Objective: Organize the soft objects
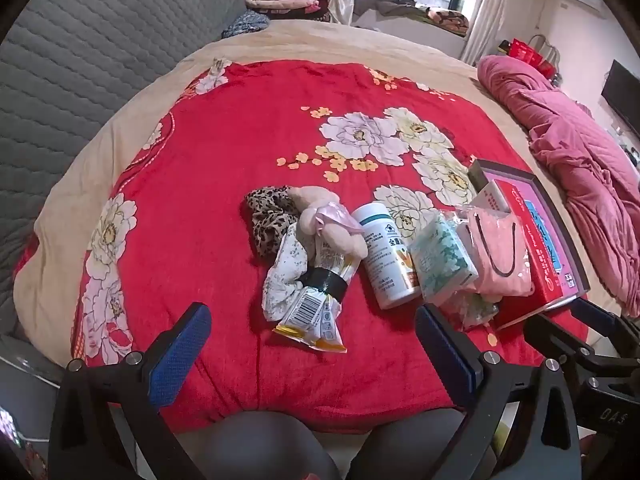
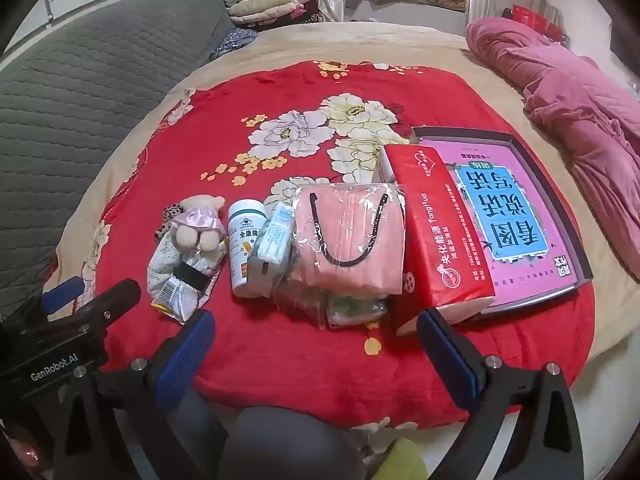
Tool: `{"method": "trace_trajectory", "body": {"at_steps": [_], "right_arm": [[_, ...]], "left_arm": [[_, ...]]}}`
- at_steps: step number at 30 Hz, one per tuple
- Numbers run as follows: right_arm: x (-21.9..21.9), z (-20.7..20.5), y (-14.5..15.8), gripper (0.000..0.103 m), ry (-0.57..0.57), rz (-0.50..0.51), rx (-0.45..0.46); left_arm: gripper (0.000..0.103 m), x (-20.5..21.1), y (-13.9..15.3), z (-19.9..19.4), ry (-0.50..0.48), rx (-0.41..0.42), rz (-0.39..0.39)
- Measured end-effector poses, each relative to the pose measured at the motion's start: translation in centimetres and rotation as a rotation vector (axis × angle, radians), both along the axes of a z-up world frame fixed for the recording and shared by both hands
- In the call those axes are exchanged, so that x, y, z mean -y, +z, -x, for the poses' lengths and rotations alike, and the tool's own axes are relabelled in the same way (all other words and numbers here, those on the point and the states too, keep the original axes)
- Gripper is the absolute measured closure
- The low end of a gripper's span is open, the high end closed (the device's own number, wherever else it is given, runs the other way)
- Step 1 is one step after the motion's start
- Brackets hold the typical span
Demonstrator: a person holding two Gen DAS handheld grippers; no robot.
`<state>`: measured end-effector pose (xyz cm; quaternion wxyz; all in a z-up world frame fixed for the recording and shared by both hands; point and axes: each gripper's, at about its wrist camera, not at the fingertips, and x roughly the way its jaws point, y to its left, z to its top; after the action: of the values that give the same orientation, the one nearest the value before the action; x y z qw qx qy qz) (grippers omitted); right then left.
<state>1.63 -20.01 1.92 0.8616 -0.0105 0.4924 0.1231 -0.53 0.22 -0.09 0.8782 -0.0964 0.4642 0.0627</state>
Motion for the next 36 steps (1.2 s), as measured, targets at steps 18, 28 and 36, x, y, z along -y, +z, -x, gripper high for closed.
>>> {"method": "trace_trajectory", "body": {"at_steps": [18, 28, 36], "right_arm": [[0.0, 0.1, -0.1, 0.002, 0.008, -0.005, 0.003], [-0.7, -0.5, -0.9, 0.002, 0.031, -0.004, 0.01], [-2.1, -1.3, -1.6, 0.002, 0.057, 0.014, 0.023]], "left_arm": [[0.002, -1.1, -0.7, 0.0, 0.023, -0.012, 0.022], [0.002, -3.4, -2.9, -1.1, 0.039, -0.056, 0.038], [0.002, -5.1, -4.7, -3.3, 0.035, -0.083, 0.06]]}}
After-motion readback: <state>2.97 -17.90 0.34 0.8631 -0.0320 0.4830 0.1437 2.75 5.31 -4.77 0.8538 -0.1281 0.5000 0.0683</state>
